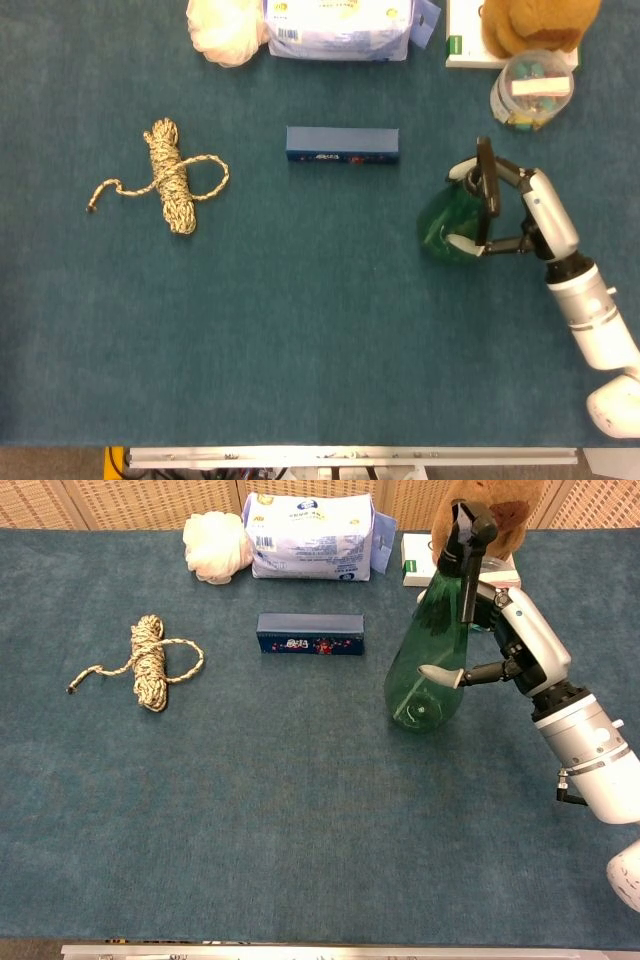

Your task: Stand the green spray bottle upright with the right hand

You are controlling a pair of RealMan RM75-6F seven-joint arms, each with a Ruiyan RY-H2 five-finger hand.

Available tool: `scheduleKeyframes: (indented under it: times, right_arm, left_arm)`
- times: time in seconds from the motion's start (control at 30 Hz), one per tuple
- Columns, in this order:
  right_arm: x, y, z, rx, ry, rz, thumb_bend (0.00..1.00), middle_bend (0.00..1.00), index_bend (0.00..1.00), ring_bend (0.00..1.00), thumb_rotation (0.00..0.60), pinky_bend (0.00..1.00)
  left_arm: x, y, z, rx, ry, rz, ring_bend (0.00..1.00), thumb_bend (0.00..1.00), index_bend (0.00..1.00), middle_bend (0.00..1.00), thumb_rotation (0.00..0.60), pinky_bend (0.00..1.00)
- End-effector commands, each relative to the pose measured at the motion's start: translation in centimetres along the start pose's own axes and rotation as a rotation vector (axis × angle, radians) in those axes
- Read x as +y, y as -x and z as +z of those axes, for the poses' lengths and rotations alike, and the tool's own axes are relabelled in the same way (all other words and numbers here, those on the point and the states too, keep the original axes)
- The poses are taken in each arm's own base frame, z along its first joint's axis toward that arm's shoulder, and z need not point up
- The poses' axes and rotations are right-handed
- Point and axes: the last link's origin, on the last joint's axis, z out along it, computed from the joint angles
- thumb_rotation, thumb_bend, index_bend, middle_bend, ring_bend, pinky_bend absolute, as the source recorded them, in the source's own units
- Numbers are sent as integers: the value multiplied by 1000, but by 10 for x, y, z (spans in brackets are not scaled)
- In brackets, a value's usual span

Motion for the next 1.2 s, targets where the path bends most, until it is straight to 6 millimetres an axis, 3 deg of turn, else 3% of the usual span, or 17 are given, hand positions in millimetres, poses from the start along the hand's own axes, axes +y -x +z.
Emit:
scheduleKeyframes:
  times: [0.03, 0.37, 0.7, 0.87, 1.2]
  right_arm:
    - [1, -1, -1, 1, -9, -16, 292, 618, 452, 530, 600, 417]
    - [11, -4, -10, -23, -24, 2, 266, 618, 452, 517, 600, 417]
    - [17, -10, -16, -40, -21, -2, 87, 580, 452, 487, 600, 417]
    - [19, -13, -19, -51, -21, -12, 1, 490, 452, 461, 600, 417]
    - [21, -16, -21, -77, -13, -31, 0, 312, 334, 354, 600, 428]
  left_arm:
    - [0, 0, 0, 0, -2, 0, 344, 0, 487, 495, 600, 449]
    - [0, 1, 0, -3, -4, 4, 344, 0, 487, 495, 600, 450]
    - [0, 2, 1, -6, -3, 6, 344, 0, 487, 495, 600, 449]
    - [0, 2, 1, -8, -3, 9, 344, 0, 487, 495, 600, 449]
    - [0, 3, 1, -11, -4, 11, 344, 0, 487, 495, 600, 449]
